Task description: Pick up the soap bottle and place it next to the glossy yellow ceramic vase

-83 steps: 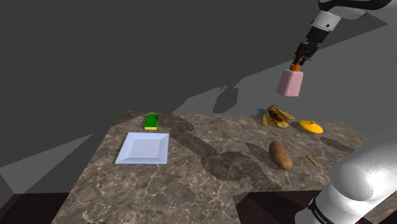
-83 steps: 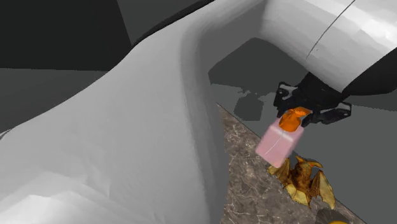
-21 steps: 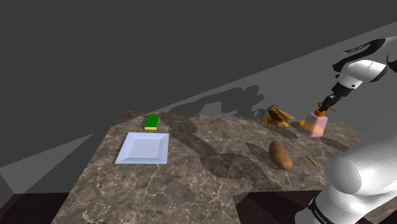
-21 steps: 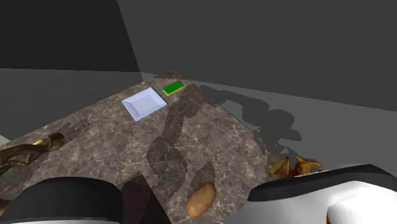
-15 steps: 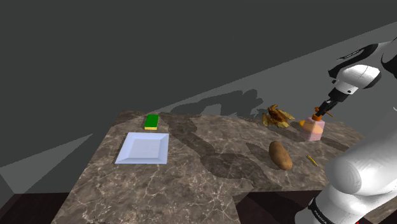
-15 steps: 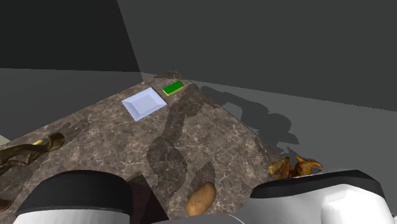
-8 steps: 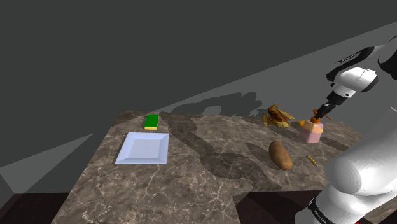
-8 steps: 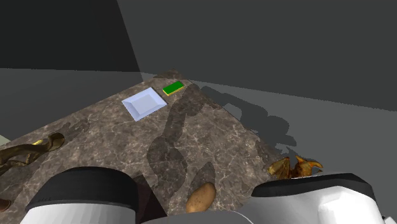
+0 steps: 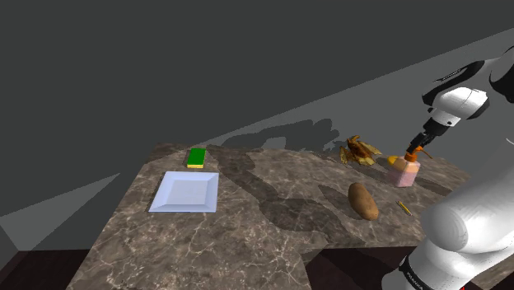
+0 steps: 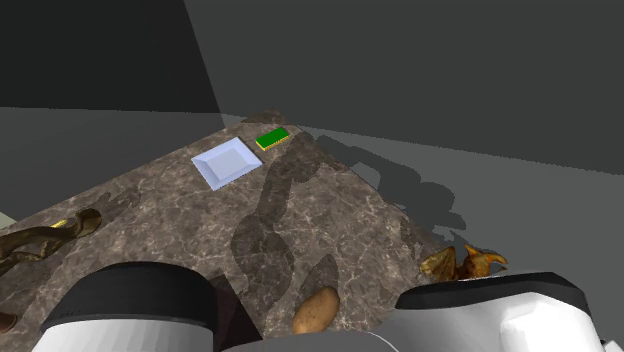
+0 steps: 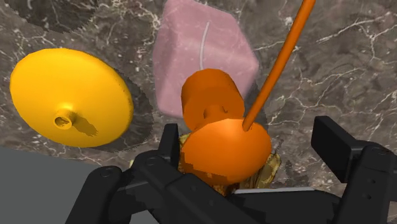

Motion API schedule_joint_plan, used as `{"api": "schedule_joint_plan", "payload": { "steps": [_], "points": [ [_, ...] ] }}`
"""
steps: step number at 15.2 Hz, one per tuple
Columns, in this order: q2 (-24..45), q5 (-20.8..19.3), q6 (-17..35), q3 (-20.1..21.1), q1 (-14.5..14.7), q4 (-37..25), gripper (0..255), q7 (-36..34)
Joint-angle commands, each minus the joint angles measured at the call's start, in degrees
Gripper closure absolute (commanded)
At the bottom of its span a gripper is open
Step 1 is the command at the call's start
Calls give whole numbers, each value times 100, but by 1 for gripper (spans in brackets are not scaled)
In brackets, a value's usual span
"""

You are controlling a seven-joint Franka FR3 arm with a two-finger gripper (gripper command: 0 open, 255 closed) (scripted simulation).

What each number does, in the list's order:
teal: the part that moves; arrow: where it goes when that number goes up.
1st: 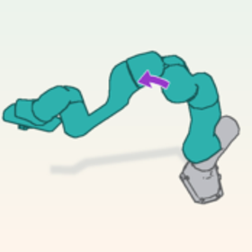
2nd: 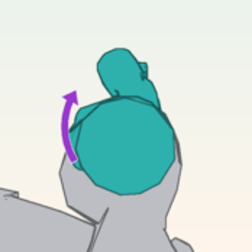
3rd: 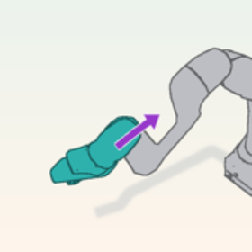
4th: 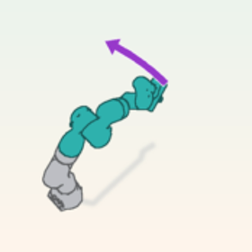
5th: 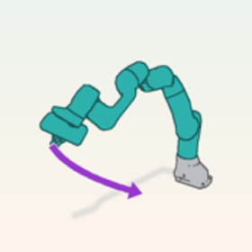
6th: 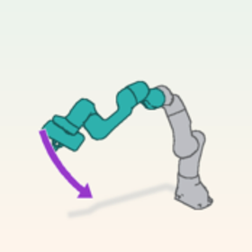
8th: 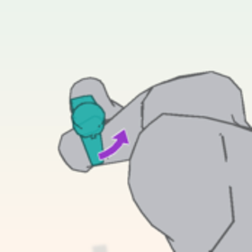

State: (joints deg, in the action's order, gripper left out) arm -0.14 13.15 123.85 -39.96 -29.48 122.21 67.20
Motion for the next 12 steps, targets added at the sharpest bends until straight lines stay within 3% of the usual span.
{"api": "schedule_joint_plan", "payload": {
  "steps": [1,5,12],
  "points": [
    [0,0,0,0,0,0,0,0],
    [-370,-355,-656,-15,-35,-400,0,-243],
    [-370,-354,-656,-13,-38,-400,0,-243]
  ]
}}
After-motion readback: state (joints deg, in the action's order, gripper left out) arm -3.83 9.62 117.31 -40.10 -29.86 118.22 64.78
